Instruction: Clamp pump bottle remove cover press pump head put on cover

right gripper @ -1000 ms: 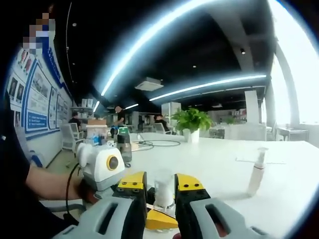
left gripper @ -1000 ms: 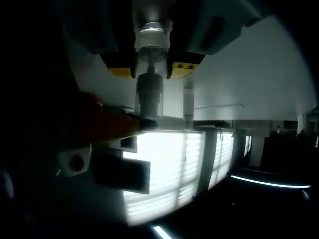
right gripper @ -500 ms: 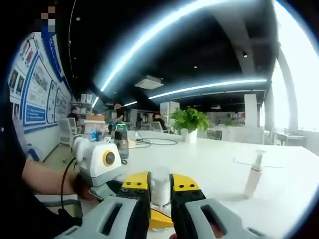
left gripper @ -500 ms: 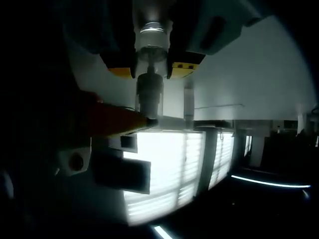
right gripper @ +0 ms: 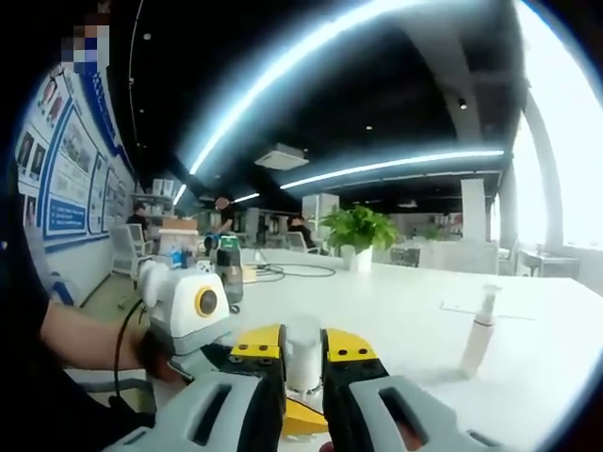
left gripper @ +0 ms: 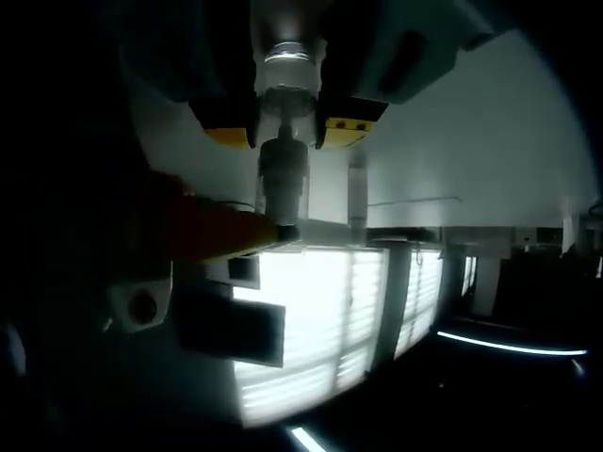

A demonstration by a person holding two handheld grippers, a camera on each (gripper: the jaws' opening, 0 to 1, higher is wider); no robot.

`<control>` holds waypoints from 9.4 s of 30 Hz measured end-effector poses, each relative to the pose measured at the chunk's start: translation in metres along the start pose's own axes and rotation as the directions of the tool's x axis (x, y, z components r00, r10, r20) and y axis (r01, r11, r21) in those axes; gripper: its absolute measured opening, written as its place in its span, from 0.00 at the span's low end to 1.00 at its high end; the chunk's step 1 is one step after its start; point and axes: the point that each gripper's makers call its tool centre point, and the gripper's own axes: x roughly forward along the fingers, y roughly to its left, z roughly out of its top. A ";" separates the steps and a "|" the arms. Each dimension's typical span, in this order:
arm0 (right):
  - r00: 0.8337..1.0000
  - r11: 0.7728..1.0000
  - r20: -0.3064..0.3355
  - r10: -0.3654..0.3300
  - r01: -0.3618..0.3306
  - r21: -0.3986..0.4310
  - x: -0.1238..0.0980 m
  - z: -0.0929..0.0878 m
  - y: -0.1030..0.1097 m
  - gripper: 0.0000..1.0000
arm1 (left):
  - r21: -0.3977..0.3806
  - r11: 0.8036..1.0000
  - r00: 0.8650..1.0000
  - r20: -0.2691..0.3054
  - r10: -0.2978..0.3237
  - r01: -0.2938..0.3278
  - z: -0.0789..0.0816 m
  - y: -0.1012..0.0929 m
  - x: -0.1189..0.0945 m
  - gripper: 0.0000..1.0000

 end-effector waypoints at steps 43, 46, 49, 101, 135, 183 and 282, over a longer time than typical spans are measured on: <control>0.998 0.999 0.061 -0.033 0.032 0.020 -0.011 0.034 -0.015 0.09 | 0.009 1.000 1.000 0.000 0.000 0.000 0.000 -0.001 0.000 0.16; 0.997 0.998 0.062 -0.050 0.048 0.028 -0.016 0.033 -0.021 0.09 | 0.008 1.000 1.000 0.000 0.000 0.000 0.000 -0.001 0.000 0.16; 0.996 0.997 0.063 -0.069 0.066 0.035 -0.021 0.031 -0.029 0.09 | 0.007 1.000 1.000 0.000 0.001 -0.001 0.000 -0.002 0.000 0.16; 0.963 0.959 -0.011 -0.270 0.270 0.084 -0.089 -0.030 -0.098 0.10 | 0.010 1.000 1.000 0.000 0.003 -0.003 0.000 0.000 -0.001 0.16; 0.959 0.968 -0.152 -0.239 0.248 0.044 -0.096 -0.083 -0.099 0.10 | 0.013 1.000 1.000 -0.001 0.005 -0.005 0.000 0.000 0.000 0.16; 0.958 0.975 -0.195 -0.212 0.220 0.018 -0.096 -0.092 -0.096 0.24 | 0.017 1.000 1.000 -0.003 0.005 -0.005 -0.001 -0.001 -0.001 0.16; 0.984 0.984 -0.003 -0.176 0.176 0.020 -0.089 -0.020 -0.082 0.22 | 0.003 1.000 0.999 0.030 0.016 -0.016 0.006 0.001 -0.003 0.16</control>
